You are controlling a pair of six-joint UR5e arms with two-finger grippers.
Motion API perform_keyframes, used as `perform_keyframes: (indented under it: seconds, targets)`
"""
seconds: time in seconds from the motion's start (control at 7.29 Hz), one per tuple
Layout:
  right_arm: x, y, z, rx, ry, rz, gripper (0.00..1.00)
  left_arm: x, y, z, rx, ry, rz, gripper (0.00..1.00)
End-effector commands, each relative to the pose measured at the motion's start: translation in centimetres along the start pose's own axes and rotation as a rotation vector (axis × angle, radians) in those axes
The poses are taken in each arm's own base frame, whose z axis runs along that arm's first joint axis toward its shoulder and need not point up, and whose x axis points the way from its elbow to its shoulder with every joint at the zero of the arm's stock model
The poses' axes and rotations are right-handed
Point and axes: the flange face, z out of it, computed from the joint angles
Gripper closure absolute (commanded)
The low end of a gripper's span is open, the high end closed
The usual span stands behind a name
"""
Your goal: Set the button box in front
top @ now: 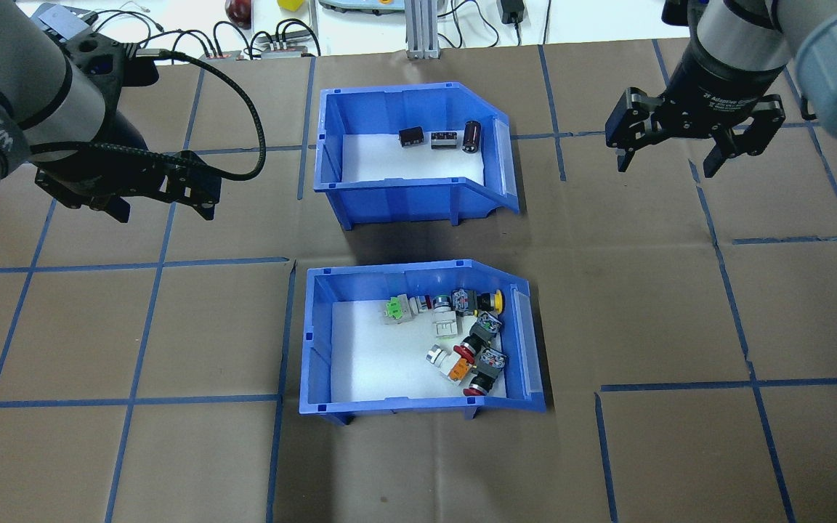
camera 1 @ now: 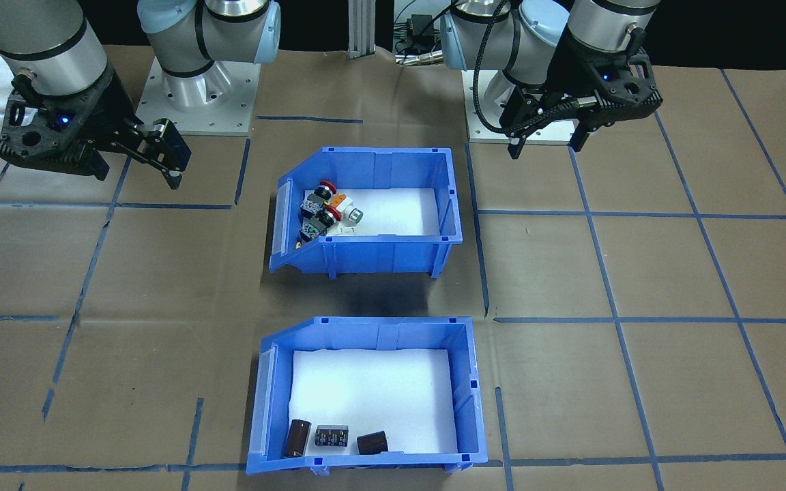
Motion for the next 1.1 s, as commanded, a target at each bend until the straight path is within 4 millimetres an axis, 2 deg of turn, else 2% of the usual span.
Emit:
perform_keyframes:
  seconds: [0.0, 0.27, 0.41, 0.55, 0.82, 0.96]
  targets:
    - [-0.1, -1.7, 1.2, -0.019, 0.000, -0.103, 0.00, 2.2, 4.3, 2.7, -0.114, -0.002, -0.408, 0.01]
    - [-0.6, -4.4, 0.0, -0.002, -0.002, -0.345, 0.00, 5.4, 9.1, 5.5, -0.161, -0.070, -0.717, 0.01]
    - [-1.7, -6.4, 1.5, -0.026, -0.005, -0.513, 0.00, 6.7, 11.9, 7.3, -0.169, -0.115, -0.856, 0.01]
    - [-4.5, -8.3, 1.7, -0.012, 0.009, -0.704, 0.00, 8.0, 14.1, 9.4, -0.156, -0.128, -0.969, 0.01]
    - [-10.3, -12.6, 2.4, -0.003, 0.009, -1.033, 0.00, 9.9, 17.8, 13.3, -0.102, -0.054, -1.075, 0.01]
    - [-14.4, -13.6, 3.2, 0.004, 0.017, -1.264, 0.00, 10.0, 19.2, 15.1, -0.083, -0.022, -1.083, 0.01]
